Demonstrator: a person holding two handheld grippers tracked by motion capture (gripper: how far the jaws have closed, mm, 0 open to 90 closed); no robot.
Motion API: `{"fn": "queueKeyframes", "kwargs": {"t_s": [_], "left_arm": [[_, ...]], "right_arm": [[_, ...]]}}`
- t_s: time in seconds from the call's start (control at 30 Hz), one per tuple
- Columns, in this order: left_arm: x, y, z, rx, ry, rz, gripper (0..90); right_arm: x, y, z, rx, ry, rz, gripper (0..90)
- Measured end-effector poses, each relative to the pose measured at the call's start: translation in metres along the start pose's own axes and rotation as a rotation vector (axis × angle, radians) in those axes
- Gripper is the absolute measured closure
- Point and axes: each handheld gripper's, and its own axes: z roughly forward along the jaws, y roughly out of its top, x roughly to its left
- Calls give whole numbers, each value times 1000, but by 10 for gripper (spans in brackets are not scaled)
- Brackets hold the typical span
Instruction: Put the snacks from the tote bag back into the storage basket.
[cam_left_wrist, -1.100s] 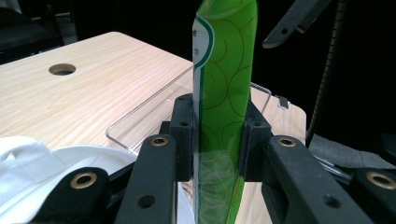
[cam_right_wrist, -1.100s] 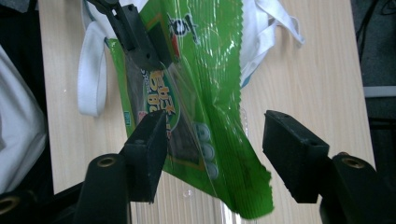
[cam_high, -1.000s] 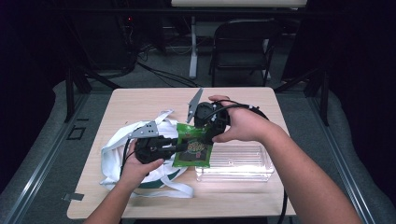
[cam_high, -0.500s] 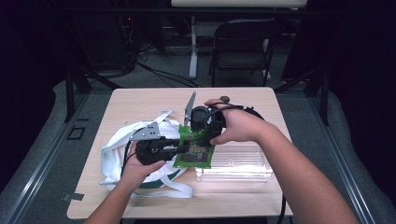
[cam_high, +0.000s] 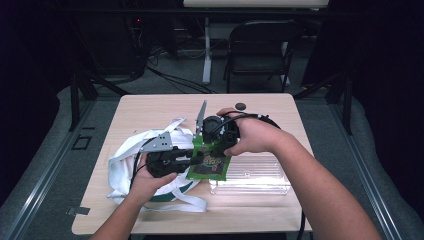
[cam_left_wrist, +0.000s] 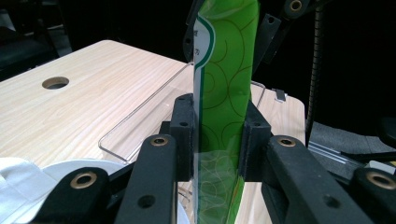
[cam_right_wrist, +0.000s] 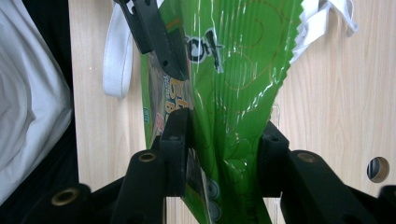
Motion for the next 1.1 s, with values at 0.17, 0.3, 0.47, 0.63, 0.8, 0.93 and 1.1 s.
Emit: {"fn": "queueKeyframes", "kwargs": {"t_s": [0.17,0.3,0.47,0.63,0.8,0.93,1.1], "left_arm": [[0,0,0,4,2,5,724],[0,0,1,6,-1,2,720],[0,0,1,1,3,-5,708],[0,-1,1,-2,10,-12,693],[2,-1,1,-1,14,-21,680],[2,-1,1,-4,12,-31,674],[3,-2,2,-3,13,-34,668]], "right_arm": [[0,0,-1,5,15,-5,687],[0,0,-1,9,20,-3,702],[0,-1,-2,11,23,-8,728],[1,-1,-3,6,26,-9,745],[1,-1,-3,7,16,-16,747],[2,0,-3,3,9,-17,747],[2,0,-3,6,7,-18,747]]}}
